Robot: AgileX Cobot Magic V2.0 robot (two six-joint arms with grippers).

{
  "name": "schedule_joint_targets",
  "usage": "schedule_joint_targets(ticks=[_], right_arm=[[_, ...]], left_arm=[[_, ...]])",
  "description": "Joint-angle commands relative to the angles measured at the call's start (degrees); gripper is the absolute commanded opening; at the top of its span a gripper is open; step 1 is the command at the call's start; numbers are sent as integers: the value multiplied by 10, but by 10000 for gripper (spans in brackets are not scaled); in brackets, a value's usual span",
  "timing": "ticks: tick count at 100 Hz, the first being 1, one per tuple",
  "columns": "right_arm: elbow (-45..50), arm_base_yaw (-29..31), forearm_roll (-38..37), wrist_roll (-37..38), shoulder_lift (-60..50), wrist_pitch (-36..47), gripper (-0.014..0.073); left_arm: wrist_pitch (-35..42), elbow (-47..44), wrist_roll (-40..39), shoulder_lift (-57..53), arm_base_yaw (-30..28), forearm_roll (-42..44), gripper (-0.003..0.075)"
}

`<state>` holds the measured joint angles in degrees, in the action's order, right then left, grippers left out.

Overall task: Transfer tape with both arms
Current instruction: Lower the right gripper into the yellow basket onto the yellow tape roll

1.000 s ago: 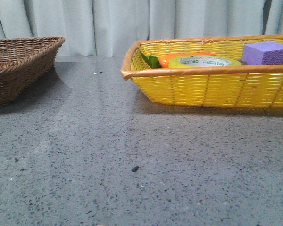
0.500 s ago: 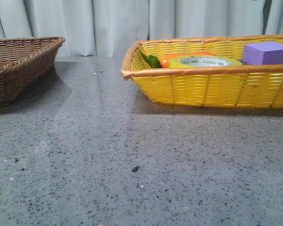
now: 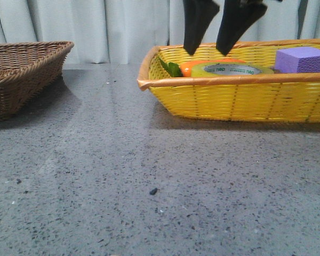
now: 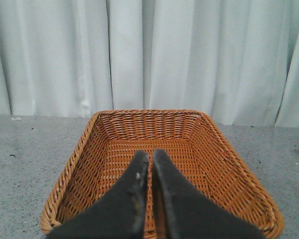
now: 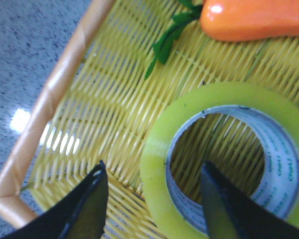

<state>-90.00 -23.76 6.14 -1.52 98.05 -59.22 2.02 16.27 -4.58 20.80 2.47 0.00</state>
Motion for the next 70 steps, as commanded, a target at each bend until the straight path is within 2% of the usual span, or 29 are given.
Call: schedule_joint_targets(ticks=[1, 53, 60, 70], right_arm=[[-23, 1, -2, -7, -10, 8, 346], [-23, 2, -3, -7, 55, 14, 335], [-23, 2, -3, -7, 55, 14, 288], [-26, 4, -3, -7, 55, 14, 178]], left_arm=[[41, 19, -2, 8, -2, 0, -21], [43, 19, -2, 8, -2, 0, -21], [43, 19, -2, 8, -2, 0, -21], [43, 19, -2, 8, -2, 0, -21]])
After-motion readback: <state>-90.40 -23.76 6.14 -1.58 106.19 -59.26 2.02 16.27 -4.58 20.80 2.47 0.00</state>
